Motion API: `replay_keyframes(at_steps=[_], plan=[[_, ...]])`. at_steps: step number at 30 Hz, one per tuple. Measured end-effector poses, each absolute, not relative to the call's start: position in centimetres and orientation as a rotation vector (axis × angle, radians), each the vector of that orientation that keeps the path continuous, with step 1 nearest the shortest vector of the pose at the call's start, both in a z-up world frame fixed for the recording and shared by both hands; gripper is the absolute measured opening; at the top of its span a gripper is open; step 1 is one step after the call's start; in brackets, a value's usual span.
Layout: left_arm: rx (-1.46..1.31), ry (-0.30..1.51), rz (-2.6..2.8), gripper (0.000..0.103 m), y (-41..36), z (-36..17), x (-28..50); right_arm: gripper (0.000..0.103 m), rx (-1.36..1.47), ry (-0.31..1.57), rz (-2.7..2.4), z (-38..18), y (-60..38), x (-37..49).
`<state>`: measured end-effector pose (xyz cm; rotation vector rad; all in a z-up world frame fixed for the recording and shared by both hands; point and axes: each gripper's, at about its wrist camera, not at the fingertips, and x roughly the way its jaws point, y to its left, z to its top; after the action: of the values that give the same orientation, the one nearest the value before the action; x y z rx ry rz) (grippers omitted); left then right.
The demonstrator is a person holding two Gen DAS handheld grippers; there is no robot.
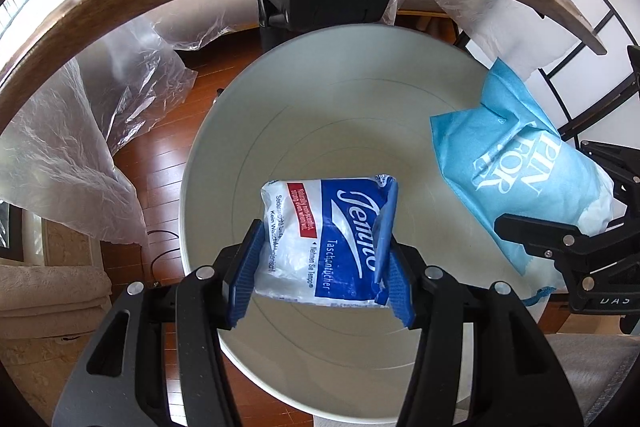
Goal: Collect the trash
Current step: 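Open the left tool over the bin while the right tool releases the blue bag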
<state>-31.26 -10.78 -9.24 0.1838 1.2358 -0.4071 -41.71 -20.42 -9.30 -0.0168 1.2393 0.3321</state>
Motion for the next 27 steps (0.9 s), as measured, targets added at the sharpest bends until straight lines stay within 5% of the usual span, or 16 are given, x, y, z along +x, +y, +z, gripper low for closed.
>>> replay_keyframes(at_steps=[27], plan=[[0.216,1.242,-0.425,0.056,-11.2,-10.3,-29.9,0.058,-0.043,1.273,0.341,-10.2,-20.6,-41.0]])
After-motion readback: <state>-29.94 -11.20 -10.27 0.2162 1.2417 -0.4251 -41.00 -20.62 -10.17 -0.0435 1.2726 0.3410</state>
